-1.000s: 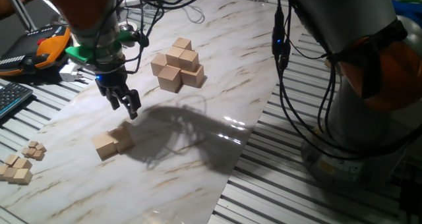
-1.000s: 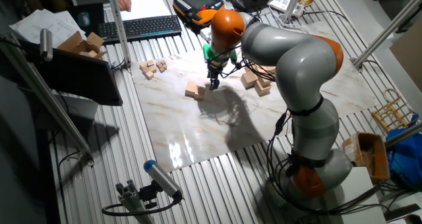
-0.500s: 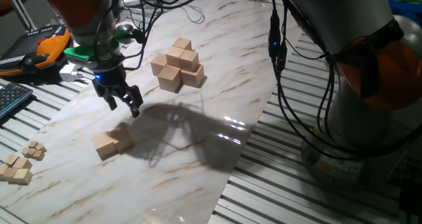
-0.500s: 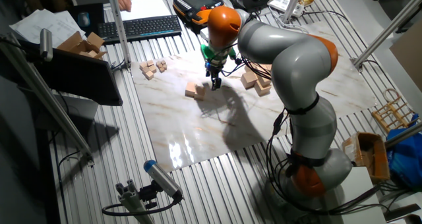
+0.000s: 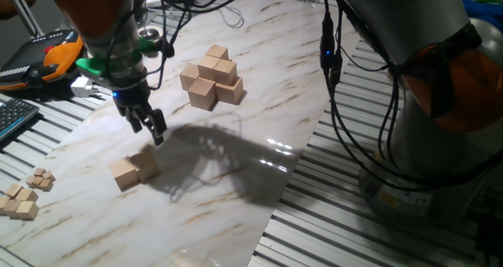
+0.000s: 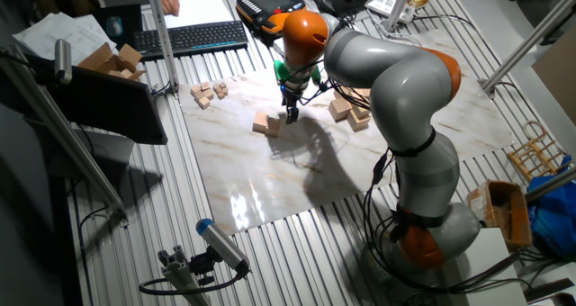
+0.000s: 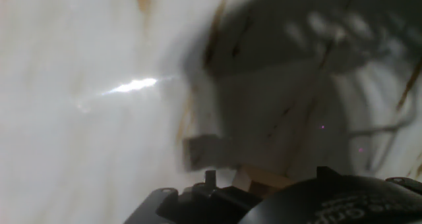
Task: Stack the blocks into a cross shape
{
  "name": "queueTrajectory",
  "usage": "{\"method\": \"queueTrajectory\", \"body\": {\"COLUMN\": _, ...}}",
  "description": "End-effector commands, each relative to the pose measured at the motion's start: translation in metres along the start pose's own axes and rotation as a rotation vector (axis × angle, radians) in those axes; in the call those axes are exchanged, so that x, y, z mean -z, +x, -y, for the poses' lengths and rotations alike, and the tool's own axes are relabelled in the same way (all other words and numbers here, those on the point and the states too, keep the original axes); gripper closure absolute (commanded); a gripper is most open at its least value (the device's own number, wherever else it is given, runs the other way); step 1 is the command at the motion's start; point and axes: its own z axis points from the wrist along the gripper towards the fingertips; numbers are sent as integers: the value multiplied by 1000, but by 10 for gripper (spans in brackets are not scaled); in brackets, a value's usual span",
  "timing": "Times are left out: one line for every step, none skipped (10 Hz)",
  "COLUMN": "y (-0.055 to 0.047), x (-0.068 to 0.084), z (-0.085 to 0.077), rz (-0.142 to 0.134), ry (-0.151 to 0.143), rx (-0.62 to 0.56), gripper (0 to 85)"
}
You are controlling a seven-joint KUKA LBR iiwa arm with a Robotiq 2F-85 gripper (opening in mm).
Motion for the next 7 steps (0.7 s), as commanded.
{"method": "queueTrajectory", "body": {"y": 3, "x": -2, "z": 1, "rz": 0, "ry": 0, "rx": -8, "gripper": 170}}
{"method": "queueTrajectory", "body": {"y": 6, "x": -5, "z": 4, "rz": -5, "ry": 1, "rx": -12, "gripper": 170}}
{"method": "queueTrajectory", "body": {"y": 9, "x": -8, "z": 6, "rz": -10, "ry": 0, "rx": -22, "gripper": 170}}
{"method": "queueTrajectory", "body": {"y": 14, "x": -10, "z": 7, "rz": -12, "ry": -4, "rx": -45, "gripper": 170}}
{"method": "queueTrajectory", "body": {"y": 18, "x": -12, "z": 8, "rz": -16, "ry": -5, "rx": -63, "gripper": 170}}
{"method": "queueTrajectory", "body": {"y": 21, "x": -13, "z": 9, "rz": -17, "ry": -9, "rx": -82, "gripper": 170}}
{"method": "queueTrajectory", "body": {"y": 23, "x": -15, "z": 9, "rz": -18, "ry": -15, "rx": -89, "gripper": 170}}
